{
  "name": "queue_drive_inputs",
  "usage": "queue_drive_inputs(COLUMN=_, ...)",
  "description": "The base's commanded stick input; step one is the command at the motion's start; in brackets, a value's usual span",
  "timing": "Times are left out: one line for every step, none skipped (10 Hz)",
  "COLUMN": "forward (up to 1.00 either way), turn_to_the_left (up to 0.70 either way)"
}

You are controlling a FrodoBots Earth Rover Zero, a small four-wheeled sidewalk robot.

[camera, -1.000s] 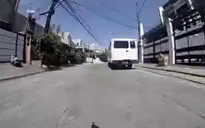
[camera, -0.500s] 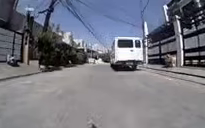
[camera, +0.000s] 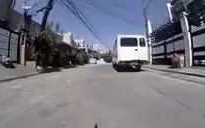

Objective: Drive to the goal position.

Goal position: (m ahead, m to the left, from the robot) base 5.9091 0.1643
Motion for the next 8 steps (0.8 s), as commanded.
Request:
queue_drive_inputs(forward=1.0, turn_to_the_left=0.0)
queue_drive_inputs(forward=1.0, turn_to_the_left=0.0)
queue_drive_inputs(forward=1.0, turn_to_the_left=0.0)
queue_drive_inputs(forward=1.0, turn_to_the_left=0.0)
queue_drive_inputs(forward=1.0, turn_to_the_left=0.0)
queue_drive_inputs(forward=1.0, turn_to_the_left=0.0)
queue_drive_inputs(forward=1.0, turn_to_the_left=0.0)
queue_drive_inputs(forward=1.0, turn_to_the_left=0.0)
